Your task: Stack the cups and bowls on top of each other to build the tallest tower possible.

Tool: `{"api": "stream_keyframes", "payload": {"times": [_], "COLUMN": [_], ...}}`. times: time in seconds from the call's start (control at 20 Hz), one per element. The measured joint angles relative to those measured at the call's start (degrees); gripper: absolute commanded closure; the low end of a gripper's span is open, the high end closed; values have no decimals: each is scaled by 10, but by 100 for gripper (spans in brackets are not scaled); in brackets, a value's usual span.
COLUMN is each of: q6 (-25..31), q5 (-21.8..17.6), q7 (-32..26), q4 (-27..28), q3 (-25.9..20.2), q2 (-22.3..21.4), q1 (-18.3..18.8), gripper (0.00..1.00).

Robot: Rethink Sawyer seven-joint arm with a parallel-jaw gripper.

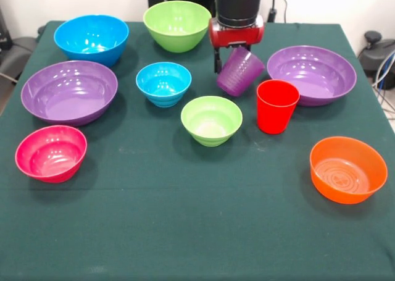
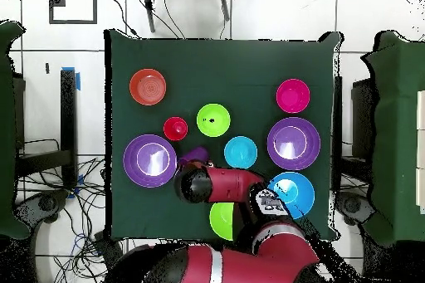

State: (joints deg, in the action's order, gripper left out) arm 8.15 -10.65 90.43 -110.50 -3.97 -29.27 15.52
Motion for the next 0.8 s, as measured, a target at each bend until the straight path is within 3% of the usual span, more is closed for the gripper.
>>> {"api": "stream_keyframes", "payload": {"times": [0.8], "q6": [59], "q5": [0], "q7": [0], "q4": [62], "q3": [0], "q2": [-8], "q1": [-6], "gripper": [0]}}
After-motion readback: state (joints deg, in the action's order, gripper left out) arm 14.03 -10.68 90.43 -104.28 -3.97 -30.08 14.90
